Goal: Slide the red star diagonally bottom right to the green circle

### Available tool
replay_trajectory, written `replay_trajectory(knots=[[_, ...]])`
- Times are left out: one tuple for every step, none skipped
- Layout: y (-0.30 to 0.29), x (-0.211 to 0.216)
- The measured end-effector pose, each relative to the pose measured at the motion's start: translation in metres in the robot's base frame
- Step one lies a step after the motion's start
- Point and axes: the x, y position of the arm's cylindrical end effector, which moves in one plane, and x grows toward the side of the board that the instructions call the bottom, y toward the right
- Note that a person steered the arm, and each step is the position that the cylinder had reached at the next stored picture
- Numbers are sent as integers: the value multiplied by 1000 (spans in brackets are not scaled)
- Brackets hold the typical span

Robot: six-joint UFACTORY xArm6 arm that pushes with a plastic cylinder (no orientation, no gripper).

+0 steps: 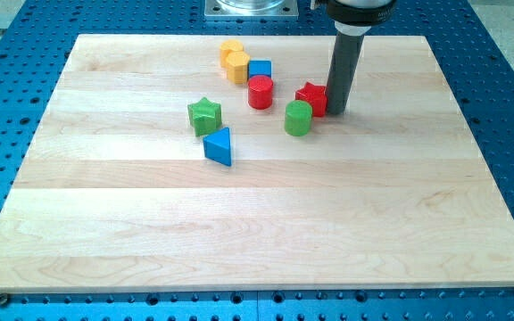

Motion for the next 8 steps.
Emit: replay_trajectory(knots=[[0, 0], [0, -40], [-16, -62], [-40, -48], [-47, -36], [-36, 13], [-6, 33], [19, 51]])
